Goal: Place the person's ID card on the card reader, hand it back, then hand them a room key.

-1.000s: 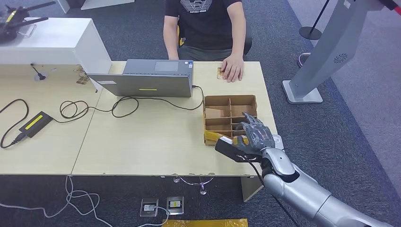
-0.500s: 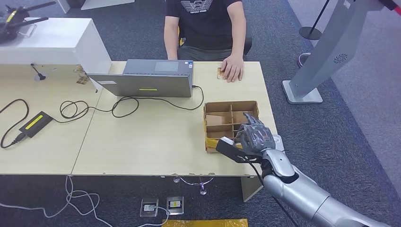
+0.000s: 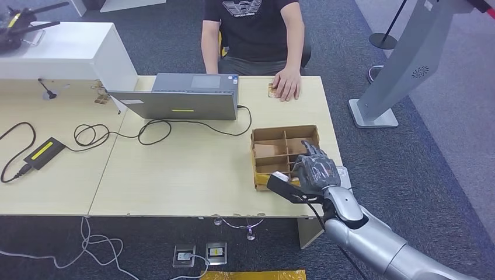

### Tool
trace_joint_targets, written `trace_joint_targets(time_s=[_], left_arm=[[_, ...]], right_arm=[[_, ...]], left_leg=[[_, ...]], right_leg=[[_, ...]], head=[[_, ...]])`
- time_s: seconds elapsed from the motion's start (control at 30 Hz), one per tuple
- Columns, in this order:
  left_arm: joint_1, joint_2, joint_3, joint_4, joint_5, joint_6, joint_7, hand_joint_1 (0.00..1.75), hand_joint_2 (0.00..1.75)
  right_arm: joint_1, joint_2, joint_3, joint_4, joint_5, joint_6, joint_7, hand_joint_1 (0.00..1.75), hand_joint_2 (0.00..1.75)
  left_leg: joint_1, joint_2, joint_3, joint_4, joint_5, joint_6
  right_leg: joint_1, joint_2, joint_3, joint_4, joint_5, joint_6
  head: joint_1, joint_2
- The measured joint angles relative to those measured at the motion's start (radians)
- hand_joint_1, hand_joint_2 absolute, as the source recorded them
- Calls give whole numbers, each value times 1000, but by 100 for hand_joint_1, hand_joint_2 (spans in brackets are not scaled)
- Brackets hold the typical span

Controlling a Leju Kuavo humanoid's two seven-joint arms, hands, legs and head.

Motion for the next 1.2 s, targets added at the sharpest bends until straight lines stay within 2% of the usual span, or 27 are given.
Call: trace_joint_targets(time_s=[0.27,0.5,0.83,1.03,1.2], left_arm=[[0,3,0,0,0,0,-4,0,0],[-1,3,0,0,-4,-5,-8,0,0],[-12,2,-9,0,-17,-14,-9,0,0],[-26,0,-12,0,-23,-26,-9,0,0],[-35,-4,-17,0,-26,-28,-9,0,0]], right_arm=[[5,-19,-23,-85,181,-53,54,175,175],[-11,-53,-100,-274,330,-62,82,175,175],[-48,-91,-196,-491,366,-12,90,175,175],[-39,-85,-221,-492,347,-38,47,175,175],[-40,-53,-232,-441,310,-68,-1,175,175]], left_leg=[[0,1,0,0,0,0],[0,2,1,0,0,0],[0,2,1,0,0,0],[0,2,1,0,0,0],[0,2,1,0,0,0]], right_leg=[[0,2,0,0,0,0],[0,3,0,0,0,0],[0,4,0,0,0,0],[0,4,0,0,0,0],[0,4,0,0,0,0]], head=[[0,0],[0,0],[0,0],[0,0],[0,0]])
